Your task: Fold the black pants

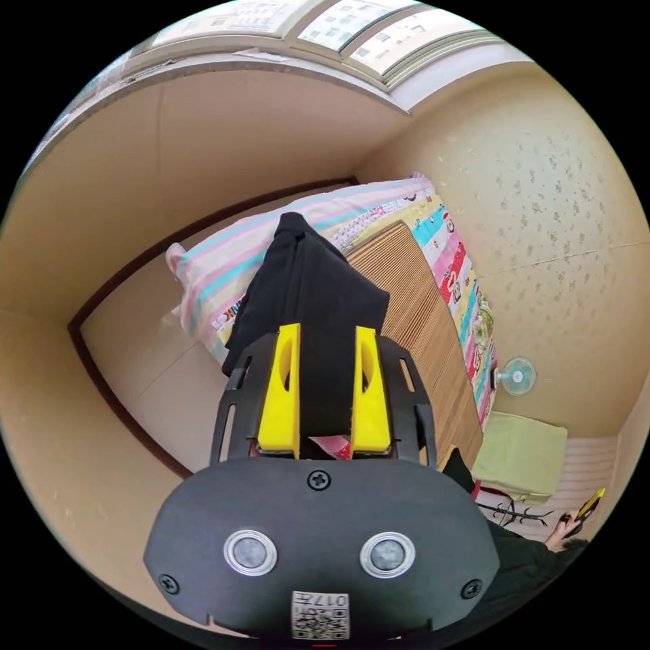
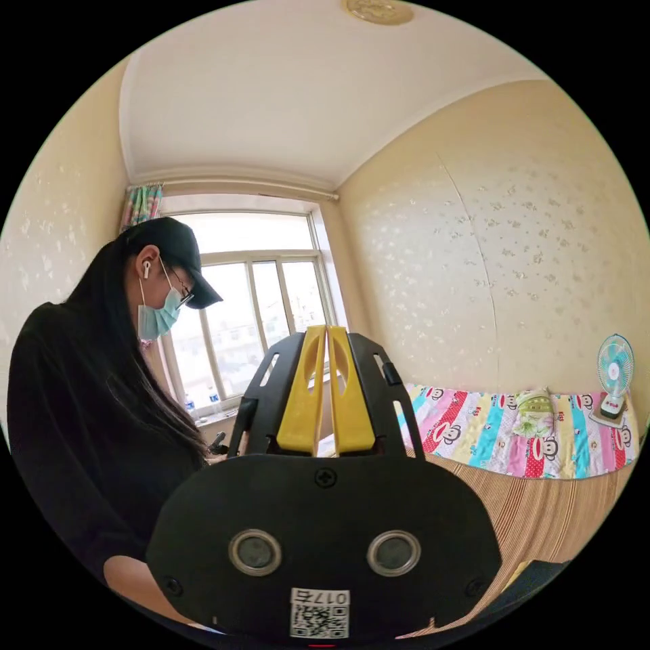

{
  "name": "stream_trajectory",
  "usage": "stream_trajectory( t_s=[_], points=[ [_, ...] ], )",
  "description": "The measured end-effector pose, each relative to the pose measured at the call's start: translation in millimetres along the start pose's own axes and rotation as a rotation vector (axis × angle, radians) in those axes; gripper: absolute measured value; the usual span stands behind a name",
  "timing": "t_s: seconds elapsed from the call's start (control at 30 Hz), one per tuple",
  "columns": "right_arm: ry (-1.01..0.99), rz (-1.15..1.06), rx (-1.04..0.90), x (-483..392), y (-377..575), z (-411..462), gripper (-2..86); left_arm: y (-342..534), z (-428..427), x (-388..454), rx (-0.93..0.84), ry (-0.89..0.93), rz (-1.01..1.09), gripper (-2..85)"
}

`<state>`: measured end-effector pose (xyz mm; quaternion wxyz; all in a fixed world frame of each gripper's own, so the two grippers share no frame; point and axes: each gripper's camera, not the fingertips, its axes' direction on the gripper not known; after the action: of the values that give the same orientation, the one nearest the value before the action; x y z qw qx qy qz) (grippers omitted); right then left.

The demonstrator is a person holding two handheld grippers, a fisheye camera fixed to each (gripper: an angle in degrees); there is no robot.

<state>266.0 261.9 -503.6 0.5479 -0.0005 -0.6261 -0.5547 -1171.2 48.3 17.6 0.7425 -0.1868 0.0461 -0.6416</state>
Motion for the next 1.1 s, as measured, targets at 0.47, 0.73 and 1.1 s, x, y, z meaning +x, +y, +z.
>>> stream_trajectory(
  t_s=[0.47, 0.73, 1.1],
  points=[
    [0.29, 0.13, 0.025, -19, -8, -53, 0.3, -23, 61, 102, -0.203, 0.294, 0.033, 6.5],
    [0.271, 0.212, 0.022, 32, 7, -11, 0.4, 109, 74, 383, -0.458, 0.398, 0.858, 5.6],
    [0.297, 0.367, -0.674, 201, 74, 189, 2.4, 182, 99, 307, -0.612, 0.464, 0.534, 5.3]
  ],
)
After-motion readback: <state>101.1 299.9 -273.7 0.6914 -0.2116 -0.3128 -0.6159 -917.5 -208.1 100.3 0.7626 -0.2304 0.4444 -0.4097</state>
